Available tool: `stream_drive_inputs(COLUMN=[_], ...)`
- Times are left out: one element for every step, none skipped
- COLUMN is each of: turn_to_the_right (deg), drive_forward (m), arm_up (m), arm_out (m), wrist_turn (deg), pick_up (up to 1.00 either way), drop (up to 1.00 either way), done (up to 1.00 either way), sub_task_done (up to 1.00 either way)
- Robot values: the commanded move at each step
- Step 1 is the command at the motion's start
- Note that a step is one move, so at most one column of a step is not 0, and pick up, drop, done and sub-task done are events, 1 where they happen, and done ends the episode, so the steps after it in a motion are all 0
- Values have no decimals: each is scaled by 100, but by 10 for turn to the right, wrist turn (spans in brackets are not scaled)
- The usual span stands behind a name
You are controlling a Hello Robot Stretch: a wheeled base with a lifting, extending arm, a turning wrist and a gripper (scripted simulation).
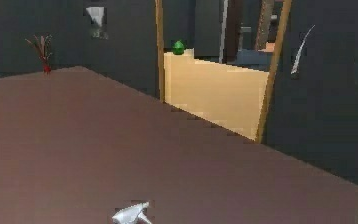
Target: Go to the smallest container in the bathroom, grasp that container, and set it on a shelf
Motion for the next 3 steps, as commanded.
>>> stream_drive_inputs(turn_to_the_right=[0,0,0], drive_forward=[100,100,100], arm_up=[0,0,0], arm_out=[0,0,0], wrist_turn=[0,0,0], pick_up=[0,0,0], drop=[0,0,0], done=[0,0,0], sub_task_done=[0,0,0])
